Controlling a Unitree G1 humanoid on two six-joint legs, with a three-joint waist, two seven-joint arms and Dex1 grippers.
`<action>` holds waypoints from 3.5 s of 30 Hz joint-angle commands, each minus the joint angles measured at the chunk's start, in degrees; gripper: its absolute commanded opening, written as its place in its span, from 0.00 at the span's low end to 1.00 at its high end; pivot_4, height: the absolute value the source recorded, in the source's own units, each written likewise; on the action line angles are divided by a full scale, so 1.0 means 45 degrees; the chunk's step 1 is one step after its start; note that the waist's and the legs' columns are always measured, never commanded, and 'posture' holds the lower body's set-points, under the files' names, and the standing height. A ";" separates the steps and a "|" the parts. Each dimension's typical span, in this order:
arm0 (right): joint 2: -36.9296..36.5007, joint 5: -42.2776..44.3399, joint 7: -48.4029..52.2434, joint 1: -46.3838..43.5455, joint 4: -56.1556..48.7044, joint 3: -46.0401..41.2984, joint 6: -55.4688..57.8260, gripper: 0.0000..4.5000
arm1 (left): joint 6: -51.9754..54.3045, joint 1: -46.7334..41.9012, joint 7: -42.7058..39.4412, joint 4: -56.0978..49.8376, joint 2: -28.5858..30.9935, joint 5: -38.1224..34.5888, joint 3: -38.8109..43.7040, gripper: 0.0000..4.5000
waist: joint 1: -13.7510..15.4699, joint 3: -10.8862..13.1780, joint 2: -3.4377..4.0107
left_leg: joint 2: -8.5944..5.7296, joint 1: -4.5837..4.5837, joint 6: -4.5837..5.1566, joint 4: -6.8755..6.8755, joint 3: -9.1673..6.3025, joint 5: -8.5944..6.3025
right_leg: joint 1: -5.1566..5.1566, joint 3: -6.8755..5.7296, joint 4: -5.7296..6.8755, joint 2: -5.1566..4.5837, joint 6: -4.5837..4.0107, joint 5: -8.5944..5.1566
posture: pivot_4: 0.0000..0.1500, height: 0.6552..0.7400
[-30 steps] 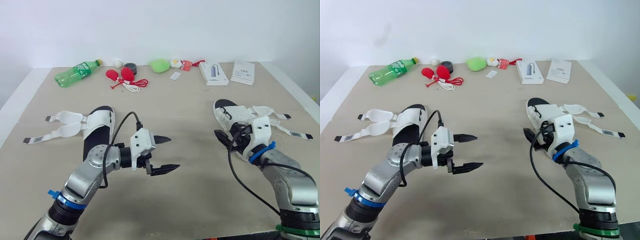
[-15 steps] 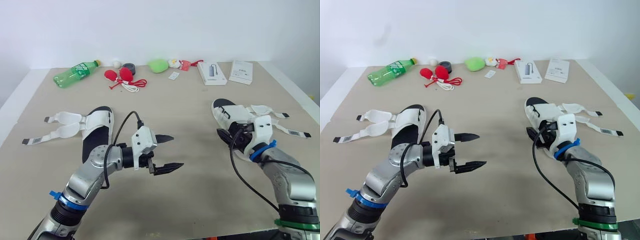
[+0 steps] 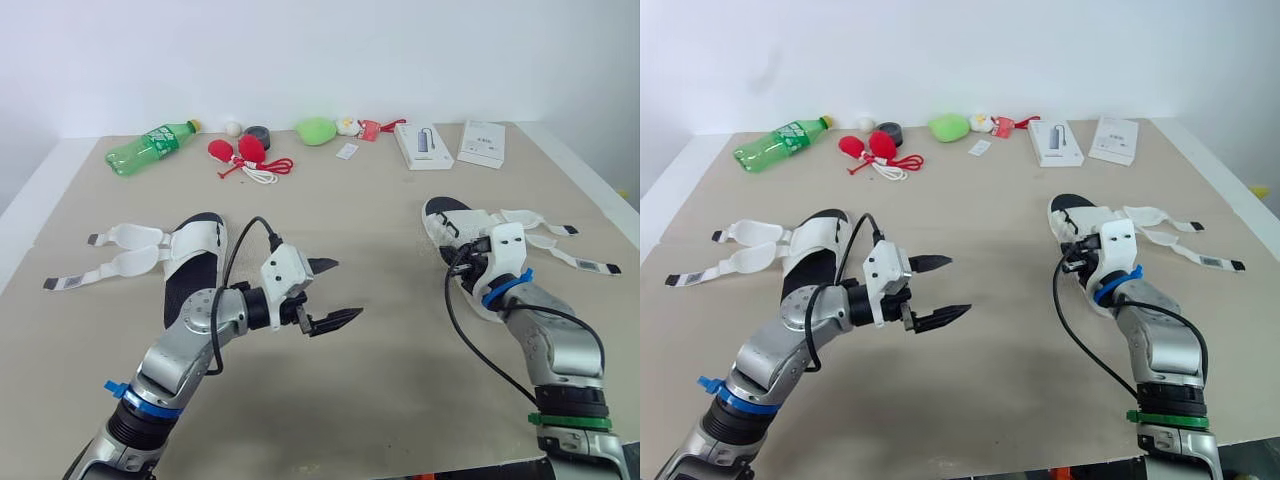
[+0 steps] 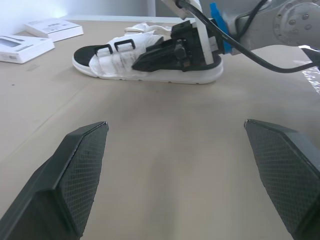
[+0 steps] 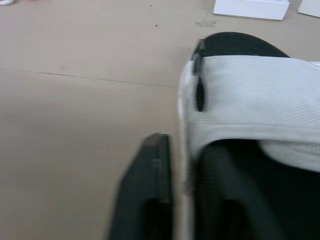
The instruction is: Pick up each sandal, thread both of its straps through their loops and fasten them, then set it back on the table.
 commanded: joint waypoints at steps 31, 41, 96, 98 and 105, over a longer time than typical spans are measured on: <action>-0.2592 0.0046 1.3946 -0.0990 -0.0431 0.5447 -0.7805 0.01 | -0.1030 0.2574 -0.3248 -0.1541 0.4337 -0.1664 0.3604 1.00 | -0.0275 0.0007 -0.0013 | 0.0041 -0.0006 0.0010 -0.0003 0.0031 -0.0007 | -0.0039 0.0043 0.0015 0.0057 -0.0015 -0.0001 | 1.00 1.00; -0.2179 -0.0079 1.4126 -0.1493 0.0109 0.5725 -0.7828 0.01 | -0.1111 0.2801 -0.3077 -0.1697 0.4208 -0.1559 0.3319 1.00 | -0.0274 0.0007 -0.0013 | 0.0042 0.0001 0.0006 0.0008 0.0035 -0.0004 | -0.0040 0.0045 0.0034 0.0057 -0.0027 0.0008 | 1.00 1.00; 0.2751 0.1077 0.3126 -1.1958 1.5589 0.0032 0.4331 1.00 | -0.3187 0.0975 -0.4120 0.1186 0.3442 0.0899 0.1029 0.02 | -0.0391 -0.0003 -0.0037 | 0.0094 -0.0011 0.0026 0.0010 0.0165 -0.0006 | -0.0148 0.0250 0.0062 0.0163 -0.0054 0.0095 | 1.00 1.00; 0.2822 0.1017 0.2760 -1.1941 1.5754 -0.0230 0.3989 1.00 | -0.3177 0.0980 -0.4082 0.1171 0.3438 0.0885 0.1037 0.02 | -0.0390 -0.0004 -0.0037 | 0.0095 -0.0009 0.0026 0.0010 0.0164 -0.0006 | -0.0146 0.0249 0.0063 0.0162 -0.0054 0.0097 | 1.00 1.00; 0.2900 0.0602 0.2873 -1.2086 1.5945 -0.0501 0.3187 0.24 | -0.3099 0.1025 -0.4012 0.1112 0.3452 0.0861 0.1069 0.00 | -0.0391 -0.0004 -0.0037 | 0.0093 -0.0010 0.0029 0.0007 0.0172 -0.0002 | -0.0150 0.0258 0.0060 0.0162 -0.0047 0.0107 | 1.00 1.00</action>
